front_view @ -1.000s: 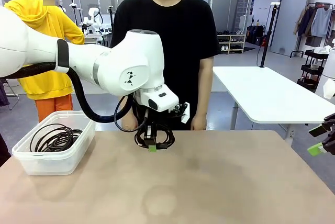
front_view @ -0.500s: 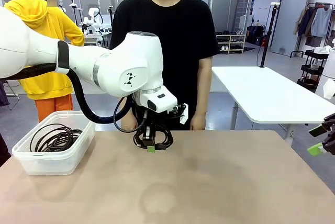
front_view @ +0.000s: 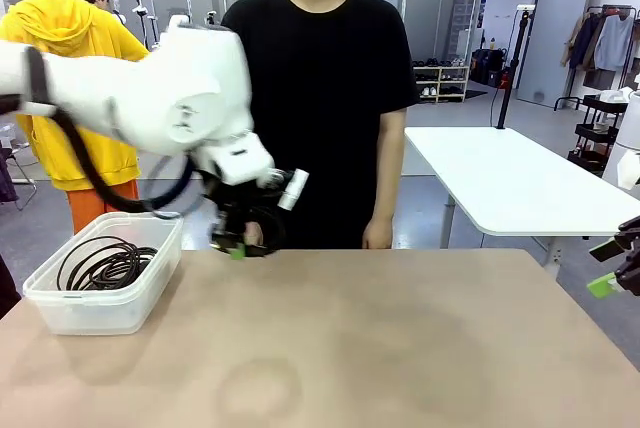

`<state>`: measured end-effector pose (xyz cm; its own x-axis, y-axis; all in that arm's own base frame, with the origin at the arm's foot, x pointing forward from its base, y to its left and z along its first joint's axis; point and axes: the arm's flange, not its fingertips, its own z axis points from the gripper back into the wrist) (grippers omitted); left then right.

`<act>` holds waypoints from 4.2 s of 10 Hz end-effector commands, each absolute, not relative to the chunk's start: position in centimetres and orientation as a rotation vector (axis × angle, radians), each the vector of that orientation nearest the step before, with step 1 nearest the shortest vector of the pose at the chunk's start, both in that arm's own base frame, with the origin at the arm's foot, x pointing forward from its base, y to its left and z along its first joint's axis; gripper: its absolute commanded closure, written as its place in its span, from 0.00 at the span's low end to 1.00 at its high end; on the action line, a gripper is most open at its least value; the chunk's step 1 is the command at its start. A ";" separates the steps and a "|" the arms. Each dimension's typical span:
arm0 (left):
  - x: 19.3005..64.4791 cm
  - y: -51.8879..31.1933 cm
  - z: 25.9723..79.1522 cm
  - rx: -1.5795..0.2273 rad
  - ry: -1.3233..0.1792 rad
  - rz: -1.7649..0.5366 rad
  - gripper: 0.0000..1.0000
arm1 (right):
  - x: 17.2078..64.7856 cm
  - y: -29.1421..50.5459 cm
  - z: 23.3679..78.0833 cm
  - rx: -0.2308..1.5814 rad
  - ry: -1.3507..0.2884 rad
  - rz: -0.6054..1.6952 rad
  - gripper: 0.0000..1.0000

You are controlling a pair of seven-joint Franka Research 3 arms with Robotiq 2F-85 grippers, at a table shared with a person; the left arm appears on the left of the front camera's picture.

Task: Organize and store the cables.
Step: Place the USB Extension Cable into the Organizing box.

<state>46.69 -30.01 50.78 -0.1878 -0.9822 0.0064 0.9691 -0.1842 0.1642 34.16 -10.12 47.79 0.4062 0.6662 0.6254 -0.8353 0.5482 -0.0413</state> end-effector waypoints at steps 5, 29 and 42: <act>46.8 -10.1 51.3 0.048 -0.287 -1.720 0.84 | 34.2 -10.0 47.8 0.310 -0.643 0.961 0.00; 54.8 -3.0 42.7 0.131 -0.233 -1.433 0.00 | 34.2 -10.0 47.8 0.310 -0.643 0.961 0.00; 49.0 -1.2 49.5 -0.027 -0.436 -1.179 0.00 | 34.2 -10.0 47.8 0.310 -0.643 0.961 0.00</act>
<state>52.11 -2.70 48.57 0.2680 -0.9242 0.2719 0.9226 0.3275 0.2038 34.18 -10.05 47.79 0.4058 0.6673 0.6245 -0.8360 0.5472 -0.0415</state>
